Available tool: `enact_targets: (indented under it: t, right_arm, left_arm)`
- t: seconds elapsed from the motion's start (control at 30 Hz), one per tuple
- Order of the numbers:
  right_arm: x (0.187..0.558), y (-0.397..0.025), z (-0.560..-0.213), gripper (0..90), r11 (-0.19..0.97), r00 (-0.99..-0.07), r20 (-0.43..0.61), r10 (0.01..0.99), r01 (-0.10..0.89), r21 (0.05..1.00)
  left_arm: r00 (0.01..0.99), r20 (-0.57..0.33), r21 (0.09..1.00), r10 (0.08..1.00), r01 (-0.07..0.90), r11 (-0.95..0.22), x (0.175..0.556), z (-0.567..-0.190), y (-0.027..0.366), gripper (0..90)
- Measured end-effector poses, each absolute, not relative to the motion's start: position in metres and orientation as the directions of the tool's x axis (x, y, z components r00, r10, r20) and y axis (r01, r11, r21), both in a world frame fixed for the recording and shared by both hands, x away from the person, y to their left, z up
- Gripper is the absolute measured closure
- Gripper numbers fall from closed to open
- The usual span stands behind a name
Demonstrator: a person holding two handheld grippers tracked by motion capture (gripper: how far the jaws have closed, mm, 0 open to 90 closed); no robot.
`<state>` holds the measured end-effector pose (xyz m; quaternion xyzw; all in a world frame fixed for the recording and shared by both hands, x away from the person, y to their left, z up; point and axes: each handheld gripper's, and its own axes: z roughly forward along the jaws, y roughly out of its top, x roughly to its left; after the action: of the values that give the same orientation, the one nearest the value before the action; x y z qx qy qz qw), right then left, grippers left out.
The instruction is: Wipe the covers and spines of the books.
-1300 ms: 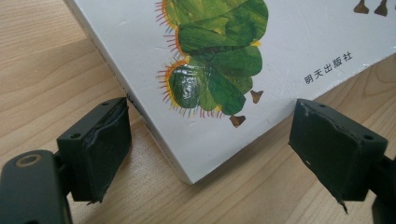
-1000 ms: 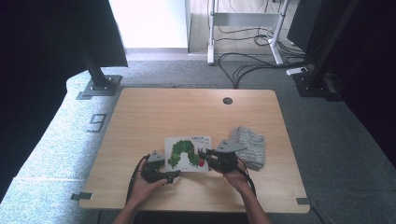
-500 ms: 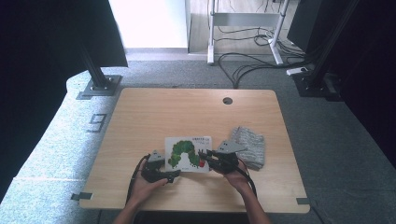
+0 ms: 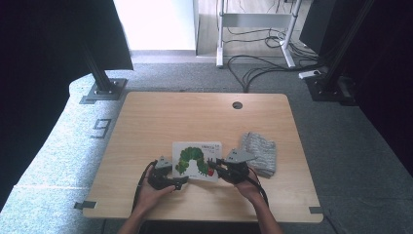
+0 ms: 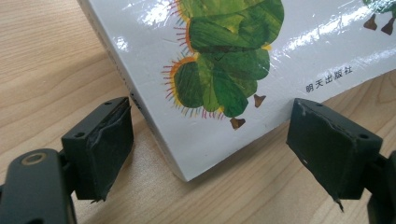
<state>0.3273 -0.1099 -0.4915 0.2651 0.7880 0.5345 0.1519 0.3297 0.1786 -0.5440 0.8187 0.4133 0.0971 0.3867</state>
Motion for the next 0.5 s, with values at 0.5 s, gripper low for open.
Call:
enact_targets:
  t: [0.5]
  right_arm:
    - [0.3255,-0.1097,-0.4942,77.8,0.31,-0.818,0.023,0.575,0.244,0.919]
  left_arm:
    - [0.632,-0.156,0.715,0.759,0.602,-0.355,0.3313,-0.5448,0.1801,15.9]
